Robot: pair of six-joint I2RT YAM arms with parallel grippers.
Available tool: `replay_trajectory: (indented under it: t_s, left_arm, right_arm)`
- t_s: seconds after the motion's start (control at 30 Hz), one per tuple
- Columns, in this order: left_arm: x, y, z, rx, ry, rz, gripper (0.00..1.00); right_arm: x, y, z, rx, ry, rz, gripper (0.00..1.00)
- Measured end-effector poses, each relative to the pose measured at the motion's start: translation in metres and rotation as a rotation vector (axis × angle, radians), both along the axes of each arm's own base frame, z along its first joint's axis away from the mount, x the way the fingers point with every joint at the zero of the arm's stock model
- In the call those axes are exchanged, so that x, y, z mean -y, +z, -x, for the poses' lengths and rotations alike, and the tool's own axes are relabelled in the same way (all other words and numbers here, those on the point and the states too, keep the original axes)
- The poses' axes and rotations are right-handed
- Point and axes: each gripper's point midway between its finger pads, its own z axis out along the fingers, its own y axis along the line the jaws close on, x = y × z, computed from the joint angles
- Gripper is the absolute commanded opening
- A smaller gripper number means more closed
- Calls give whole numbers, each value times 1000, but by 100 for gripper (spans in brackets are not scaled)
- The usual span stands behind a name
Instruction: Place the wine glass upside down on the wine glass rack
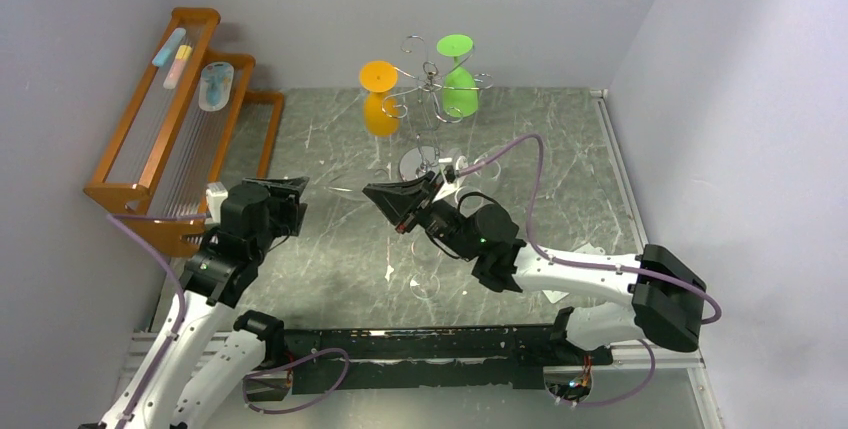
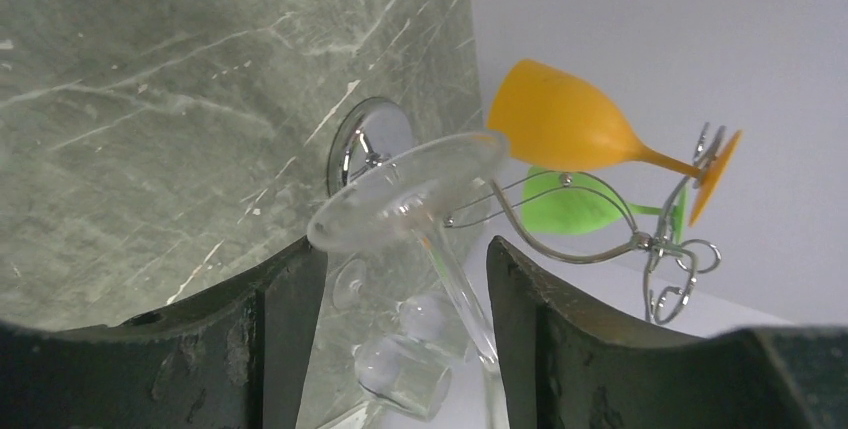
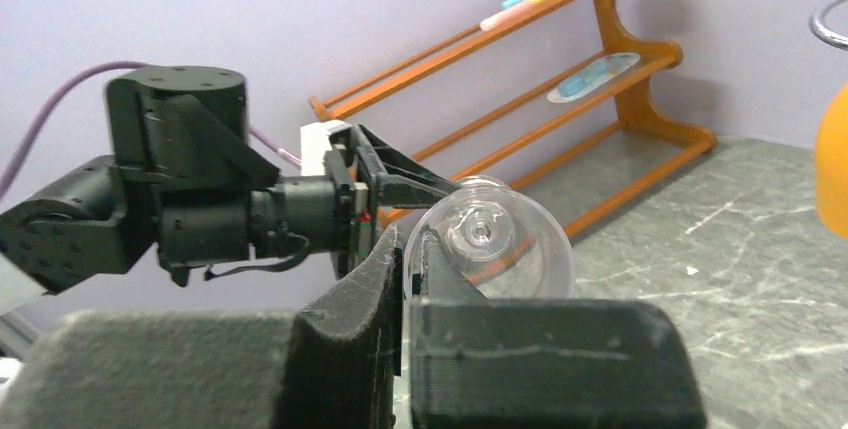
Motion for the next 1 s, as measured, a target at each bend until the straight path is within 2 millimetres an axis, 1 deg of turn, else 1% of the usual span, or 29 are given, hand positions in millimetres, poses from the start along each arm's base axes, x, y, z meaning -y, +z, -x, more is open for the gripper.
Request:
replay_trajectory:
  t_s: [0.13, 0.27, 0.47, 0.5, 0.53, 0.63, 0.67, 0.7, 0.73, 0.8, 0.87, 0.93, 1.0]
  left_arm:
    - [2, -8, -2, -28, -3, -5, 64]
    - [3, -10, -5, -31, 0, -1, 60]
    - [1, -5, -9, -5, 28, 32, 38]
    - [1, -5, -9, -5, 30, 34, 32]
    - [1, -6, -9, -5, 32, 37, 29]
    - [1, -6, -8, -2, 34, 41, 20]
    - [1, -6, -8, 0, 34, 42, 20]
    - [1, -6, -8, 2, 34, 44, 25]
    - [1, -5, -8, 3, 35, 47, 31]
    - [1, -5, -8, 6, 36, 53, 47]
    - [1, -4, -8, 7, 36, 61, 59]
    - [2, -5, -8, 5, 34, 69, 66]
    - [4, -4, -7, 7, 28, 81, 69]
  right_arm:
    - [-2, 6, 4, 7, 24, -28, 0]
    - [-3, 9, 8, 12, 50, -46, 0]
    - [-3, 8, 13, 11, 74, -58, 0]
    - [-2, 8, 13, 11, 74, -60, 0]
    - [-2, 8, 13, 11, 75, -60, 0]
    - [-2, 5, 15, 12, 81, -60, 0]
    - [-2, 5, 15, 12, 83, -60, 0]
    - [-2, 4, 16, 13, 86, -61, 0]
    - [-1, 5, 16, 13, 88, -64, 0]
    - [-1, 5, 17, 15, 90, -68, 0]
    - [0, 4, 17, 17, 90, -70, 0]
    - [0, 5, 17, 18, 89, -73, 0]
    - [1, 5, 16, 18, 85, -75, 0]
